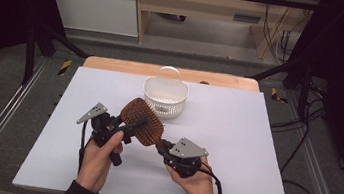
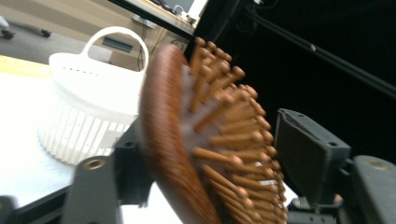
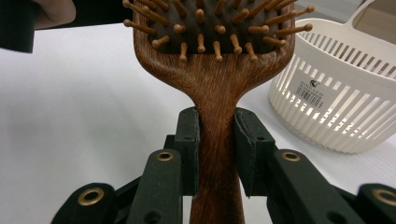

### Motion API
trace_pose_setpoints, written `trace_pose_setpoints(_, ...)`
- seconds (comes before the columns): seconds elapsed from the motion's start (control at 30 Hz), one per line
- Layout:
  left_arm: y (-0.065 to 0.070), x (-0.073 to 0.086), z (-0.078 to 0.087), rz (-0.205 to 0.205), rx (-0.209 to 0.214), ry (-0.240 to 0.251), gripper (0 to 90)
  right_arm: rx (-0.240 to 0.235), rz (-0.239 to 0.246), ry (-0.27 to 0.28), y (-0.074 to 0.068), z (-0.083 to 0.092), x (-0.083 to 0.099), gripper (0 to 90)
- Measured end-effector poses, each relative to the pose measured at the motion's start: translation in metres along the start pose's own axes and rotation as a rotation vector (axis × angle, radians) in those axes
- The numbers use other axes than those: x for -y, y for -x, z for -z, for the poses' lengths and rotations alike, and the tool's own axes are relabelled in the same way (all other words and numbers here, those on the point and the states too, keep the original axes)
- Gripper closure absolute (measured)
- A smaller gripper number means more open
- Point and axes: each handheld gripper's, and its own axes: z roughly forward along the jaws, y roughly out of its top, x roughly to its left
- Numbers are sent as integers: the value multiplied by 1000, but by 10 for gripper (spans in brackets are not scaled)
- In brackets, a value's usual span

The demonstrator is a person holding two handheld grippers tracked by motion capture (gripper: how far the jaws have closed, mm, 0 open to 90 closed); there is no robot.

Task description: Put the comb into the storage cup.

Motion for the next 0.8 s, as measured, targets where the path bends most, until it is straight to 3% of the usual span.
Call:
trace_pose_setpoints(0.23, -1, 1, 2, 47, 14, 7, 470, 10, 9, -10, -3, -3, 2, 726)
trace_pose_setpoints(0.43, -3, 2, 5, 89, 19, 30, 501, 8, 6, -6, -6, -5, 2, 726)
trace_pose_setpoints(0.8, -1, 1, 6, 80, 32, 37, 515, 3, -5, -3, -7, -9, 2, 700)
